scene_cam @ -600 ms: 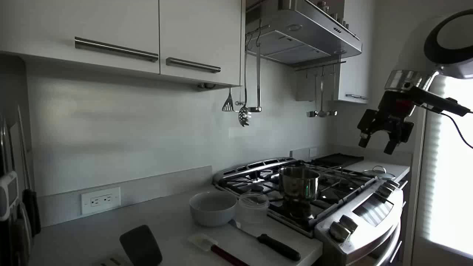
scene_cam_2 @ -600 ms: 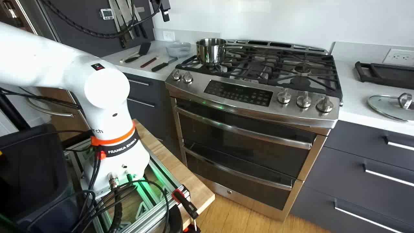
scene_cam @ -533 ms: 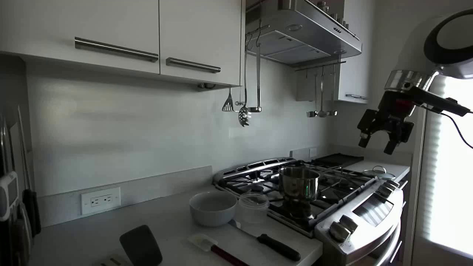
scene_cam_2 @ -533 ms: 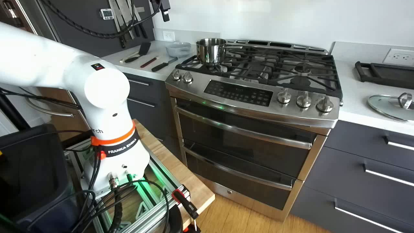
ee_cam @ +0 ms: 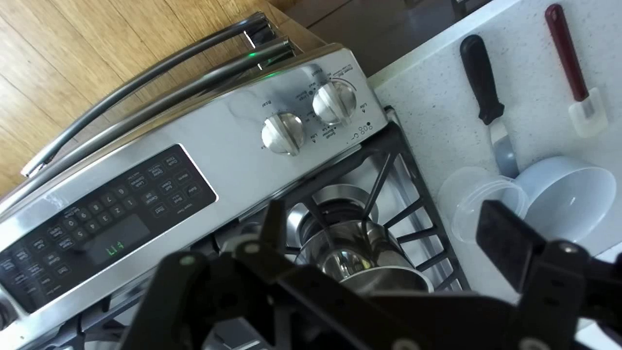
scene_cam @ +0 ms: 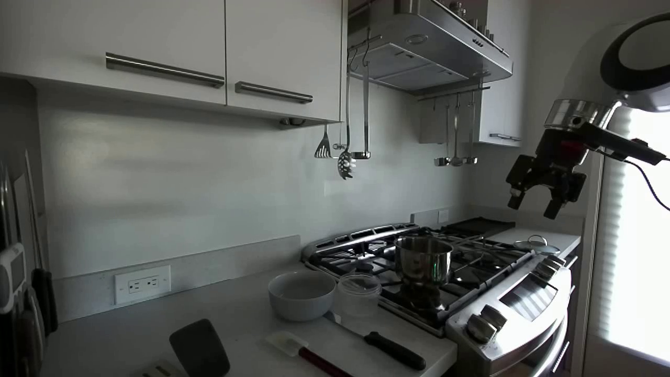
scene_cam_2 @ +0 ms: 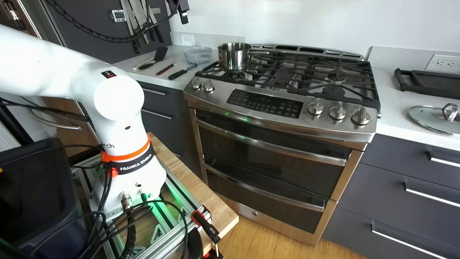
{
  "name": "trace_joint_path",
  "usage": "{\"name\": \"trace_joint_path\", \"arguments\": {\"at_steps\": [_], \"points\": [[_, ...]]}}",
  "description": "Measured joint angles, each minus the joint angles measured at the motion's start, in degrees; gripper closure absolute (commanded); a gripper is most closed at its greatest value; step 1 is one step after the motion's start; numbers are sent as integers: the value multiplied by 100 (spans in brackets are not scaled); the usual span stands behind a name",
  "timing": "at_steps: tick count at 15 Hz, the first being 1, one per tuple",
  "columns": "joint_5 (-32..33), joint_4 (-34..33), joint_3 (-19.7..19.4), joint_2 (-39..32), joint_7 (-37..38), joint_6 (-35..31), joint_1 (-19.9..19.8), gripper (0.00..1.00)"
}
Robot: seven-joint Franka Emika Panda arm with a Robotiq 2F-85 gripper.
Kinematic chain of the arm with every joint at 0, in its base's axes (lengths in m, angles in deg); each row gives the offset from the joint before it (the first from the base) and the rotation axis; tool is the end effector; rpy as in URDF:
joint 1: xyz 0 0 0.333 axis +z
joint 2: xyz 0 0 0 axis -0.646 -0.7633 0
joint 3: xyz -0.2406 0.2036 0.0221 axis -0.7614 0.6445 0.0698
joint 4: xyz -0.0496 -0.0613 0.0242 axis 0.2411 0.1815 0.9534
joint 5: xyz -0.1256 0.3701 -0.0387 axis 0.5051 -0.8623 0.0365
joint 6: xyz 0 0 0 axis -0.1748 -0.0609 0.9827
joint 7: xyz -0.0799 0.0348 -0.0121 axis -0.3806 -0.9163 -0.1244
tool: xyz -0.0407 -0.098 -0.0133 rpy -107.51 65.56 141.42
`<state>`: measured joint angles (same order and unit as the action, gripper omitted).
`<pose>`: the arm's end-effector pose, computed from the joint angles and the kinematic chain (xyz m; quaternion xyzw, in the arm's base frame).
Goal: Move the pot forward
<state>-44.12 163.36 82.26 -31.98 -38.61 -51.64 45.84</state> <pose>0.2749 0.1121 0.5923 -0.9840 0.0854 -0.1123 0.1089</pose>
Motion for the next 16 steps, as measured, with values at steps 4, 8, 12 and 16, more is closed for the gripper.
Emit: {"name": "trace_joint_path", "arguments": {"at_steps": [4,8,12,16], "points": [[0,-46,4,-46,0,-8,-66,0],[109,-534,169,-567,-56,-9,-205,0],[441,-1299,416,-1521,-224,25,-207,0],[512,-1871,422,-2323,-570,200,-164,0]]}}
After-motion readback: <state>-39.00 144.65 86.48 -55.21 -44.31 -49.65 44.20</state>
